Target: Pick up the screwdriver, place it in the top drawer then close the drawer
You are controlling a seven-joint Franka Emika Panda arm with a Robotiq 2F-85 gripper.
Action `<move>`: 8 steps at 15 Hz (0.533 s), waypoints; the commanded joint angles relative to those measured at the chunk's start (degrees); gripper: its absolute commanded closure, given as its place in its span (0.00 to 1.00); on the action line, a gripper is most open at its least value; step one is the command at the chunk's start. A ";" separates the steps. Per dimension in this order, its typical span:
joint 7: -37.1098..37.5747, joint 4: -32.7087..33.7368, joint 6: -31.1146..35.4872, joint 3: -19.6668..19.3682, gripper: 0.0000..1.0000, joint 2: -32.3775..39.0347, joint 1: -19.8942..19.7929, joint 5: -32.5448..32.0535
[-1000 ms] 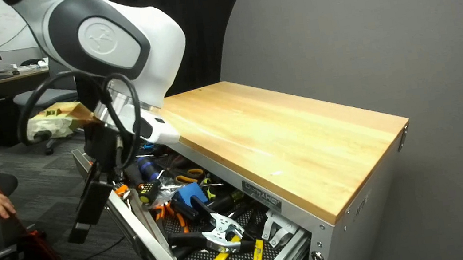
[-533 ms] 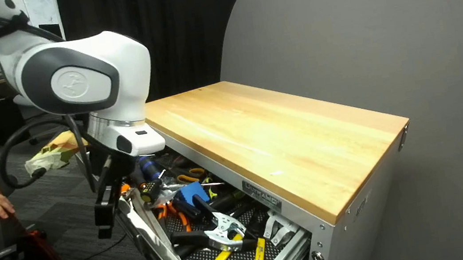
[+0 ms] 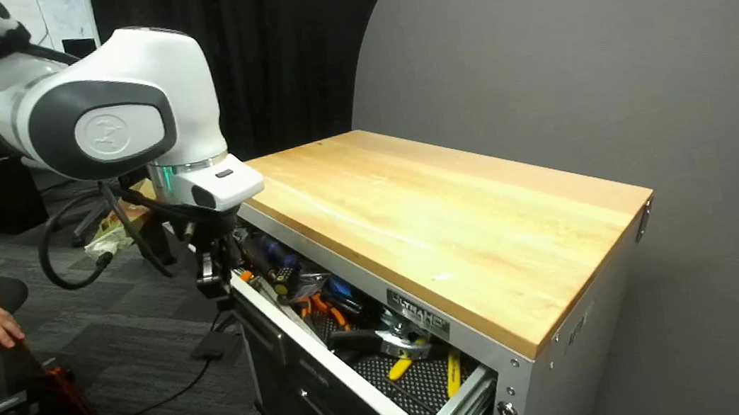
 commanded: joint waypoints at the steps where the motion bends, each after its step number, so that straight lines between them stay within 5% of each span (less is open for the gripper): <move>1: -0.31 2.95 8.77 -0.08 0.89 2.29 1.10 0.93; 8: -5.34 4.89 17.58 2.38 0.89 6.97 1.03 5.25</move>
